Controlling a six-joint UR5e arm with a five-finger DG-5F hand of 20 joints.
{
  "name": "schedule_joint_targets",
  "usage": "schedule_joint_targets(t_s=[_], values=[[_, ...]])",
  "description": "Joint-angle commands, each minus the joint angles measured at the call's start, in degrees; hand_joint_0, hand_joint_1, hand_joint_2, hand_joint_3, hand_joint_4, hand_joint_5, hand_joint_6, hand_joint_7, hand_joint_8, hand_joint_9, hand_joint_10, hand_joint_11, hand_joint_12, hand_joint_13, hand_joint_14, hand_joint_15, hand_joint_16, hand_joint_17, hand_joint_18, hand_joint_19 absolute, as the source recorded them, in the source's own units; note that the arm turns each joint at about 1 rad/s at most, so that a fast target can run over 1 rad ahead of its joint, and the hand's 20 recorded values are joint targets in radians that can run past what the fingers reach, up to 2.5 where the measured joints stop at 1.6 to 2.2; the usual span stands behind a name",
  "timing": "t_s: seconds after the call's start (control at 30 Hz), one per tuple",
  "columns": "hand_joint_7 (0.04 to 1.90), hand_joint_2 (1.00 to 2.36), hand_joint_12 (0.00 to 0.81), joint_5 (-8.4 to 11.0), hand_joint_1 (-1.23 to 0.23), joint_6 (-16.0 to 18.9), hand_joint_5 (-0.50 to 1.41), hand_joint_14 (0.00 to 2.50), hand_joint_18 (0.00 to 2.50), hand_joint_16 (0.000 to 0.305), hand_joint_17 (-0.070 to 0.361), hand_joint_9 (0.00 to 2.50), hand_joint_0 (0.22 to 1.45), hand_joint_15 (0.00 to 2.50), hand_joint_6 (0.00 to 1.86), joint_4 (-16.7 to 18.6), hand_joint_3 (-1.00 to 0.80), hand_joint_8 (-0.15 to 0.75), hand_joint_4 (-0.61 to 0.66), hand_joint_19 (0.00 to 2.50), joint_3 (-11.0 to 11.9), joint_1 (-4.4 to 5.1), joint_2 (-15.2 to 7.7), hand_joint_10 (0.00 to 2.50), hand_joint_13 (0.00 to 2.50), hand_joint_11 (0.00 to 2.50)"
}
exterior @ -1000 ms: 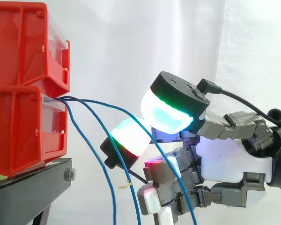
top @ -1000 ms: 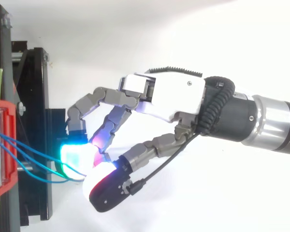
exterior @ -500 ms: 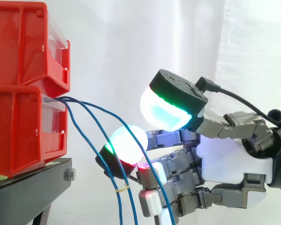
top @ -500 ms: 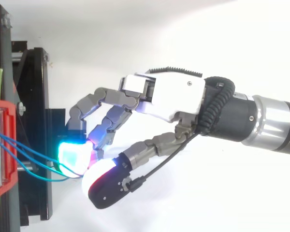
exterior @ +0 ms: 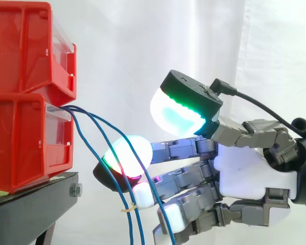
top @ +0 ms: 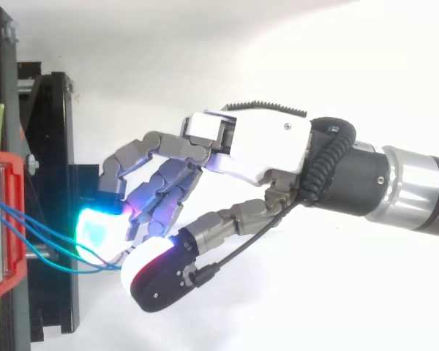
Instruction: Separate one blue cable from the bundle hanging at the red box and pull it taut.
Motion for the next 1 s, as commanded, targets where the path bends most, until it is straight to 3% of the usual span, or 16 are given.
schedule_joint_targets(t_s=[0.0, 0.2, 0.63, 0.97], values=[[0.81, 1.0, 0.433, 0.01, -0.69, 0.01, -0.22, 0.01, 0.82, 0.041, 0.092, 0.79, 0.54, 0.24, 0.83, 0.01, -0.5, 0.353, 0.2, 0.35, -0.08, 0.06, 0.0, 0.01, 1.35, 0.52], [0.81, 1.0, 0.431, -0.34, -0.69, 0.27, -0.22, 0.01, 0.82, 0.042, 0.095, 0.76, 0.54, 0.26, 0.82, 0.18, -0.5, 0.35, 0.2, 0.39, 0.01, 0.06, 0.0, 0.01, 1.34, 0.52], [0.81, 1.0, 0.442, -1.04, -0.68, 9.33, -0.22, 0.01, 0.77, 0.048, 0.108, 0.72, 0.54, 0.29, 0.82, 0.27, -0.5, 0.337, 0.2, 0.43, -0.08, 0.14, 0.0, 0.01, 1.12, 0.53], [0.82, 1.0, 0.446, -1.66, -0.67, 12.23, -0.23, 0.01, 0.74, 0.05, 0.113, 0.69, 0.55, 0.28, 0.82, 0.54, -0.5, 0.332, 0.2, 0.43, 0.01, 0.23, 0.0, 0.01, 1.03, 0.54]])
